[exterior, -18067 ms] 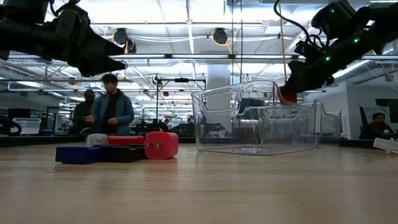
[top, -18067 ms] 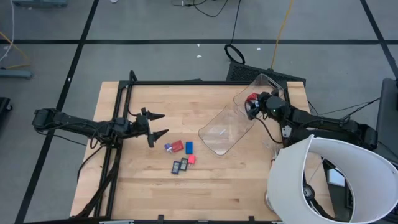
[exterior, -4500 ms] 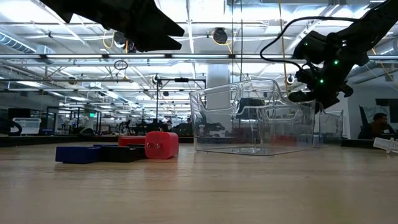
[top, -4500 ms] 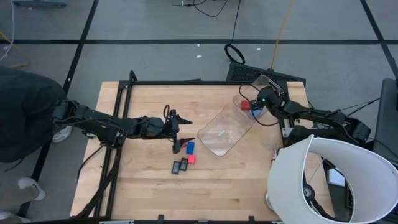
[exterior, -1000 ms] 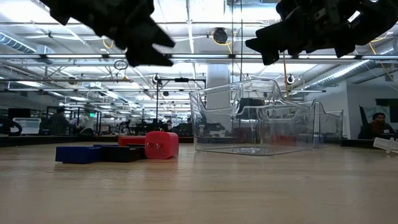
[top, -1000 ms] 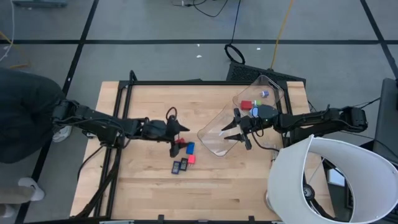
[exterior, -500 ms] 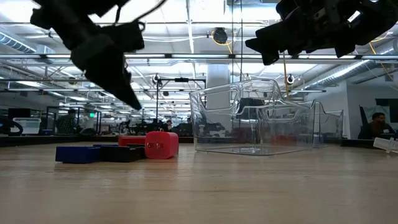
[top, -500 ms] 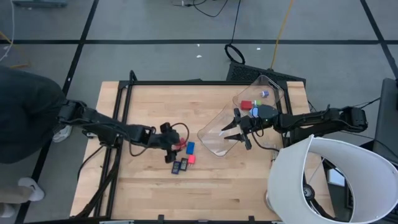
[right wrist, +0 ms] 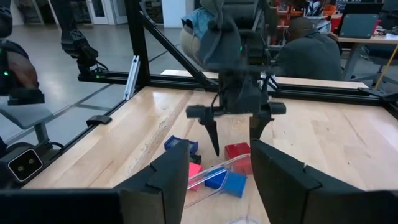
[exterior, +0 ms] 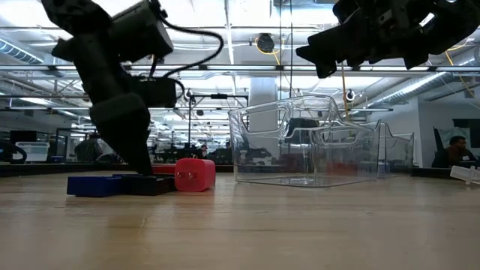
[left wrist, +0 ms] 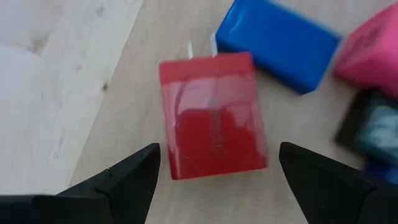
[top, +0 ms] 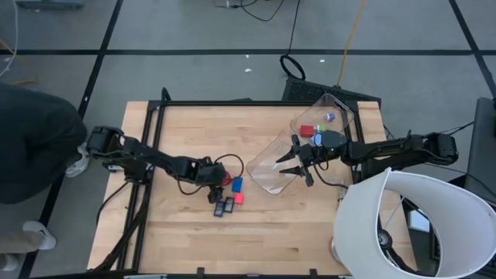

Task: Pick & Place Office items
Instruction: Put the red charger adapter into the right transparent bin

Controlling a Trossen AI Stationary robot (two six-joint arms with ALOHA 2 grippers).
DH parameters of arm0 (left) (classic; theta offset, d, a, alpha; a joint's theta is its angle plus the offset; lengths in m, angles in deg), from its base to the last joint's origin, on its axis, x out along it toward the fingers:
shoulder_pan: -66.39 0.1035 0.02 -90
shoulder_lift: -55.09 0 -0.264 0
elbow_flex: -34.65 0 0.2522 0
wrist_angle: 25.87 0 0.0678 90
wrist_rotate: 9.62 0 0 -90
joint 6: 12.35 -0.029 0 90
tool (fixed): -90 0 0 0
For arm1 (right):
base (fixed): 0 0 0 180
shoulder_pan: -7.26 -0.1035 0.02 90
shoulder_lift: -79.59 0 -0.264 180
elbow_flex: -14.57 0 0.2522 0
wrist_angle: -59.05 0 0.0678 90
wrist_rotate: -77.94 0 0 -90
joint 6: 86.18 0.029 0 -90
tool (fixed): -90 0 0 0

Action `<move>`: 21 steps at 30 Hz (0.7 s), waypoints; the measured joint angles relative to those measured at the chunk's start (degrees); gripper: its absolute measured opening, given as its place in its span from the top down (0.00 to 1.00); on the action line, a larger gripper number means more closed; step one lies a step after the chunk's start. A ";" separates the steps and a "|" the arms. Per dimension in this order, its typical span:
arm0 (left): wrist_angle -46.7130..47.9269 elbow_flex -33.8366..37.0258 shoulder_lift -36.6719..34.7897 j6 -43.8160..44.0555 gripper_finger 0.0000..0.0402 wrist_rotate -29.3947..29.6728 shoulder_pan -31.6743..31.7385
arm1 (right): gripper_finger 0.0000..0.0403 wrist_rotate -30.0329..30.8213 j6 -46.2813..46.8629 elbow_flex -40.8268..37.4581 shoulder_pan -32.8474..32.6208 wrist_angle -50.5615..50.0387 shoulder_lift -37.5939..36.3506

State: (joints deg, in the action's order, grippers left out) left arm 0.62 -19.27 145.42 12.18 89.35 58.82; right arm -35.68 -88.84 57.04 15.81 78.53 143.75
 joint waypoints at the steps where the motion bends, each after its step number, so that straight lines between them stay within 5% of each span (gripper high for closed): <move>1: -0.06 0.00 0.68 -0.02 0.17 0.03 0.24 | 0.60 0.00 0.00 0.00 0.00 -0.03 0.00; 21: -0.21 -0.11 2.16 0.60 0.17 3.06 0.69 | 0.60 4.17 0.00 0.00 0.09 -0.07 0.00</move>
State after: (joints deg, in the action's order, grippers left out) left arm 0.40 -19.38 147.58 12.78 92.41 59.51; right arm -31.51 -88.84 57.04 15.90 78.46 143.75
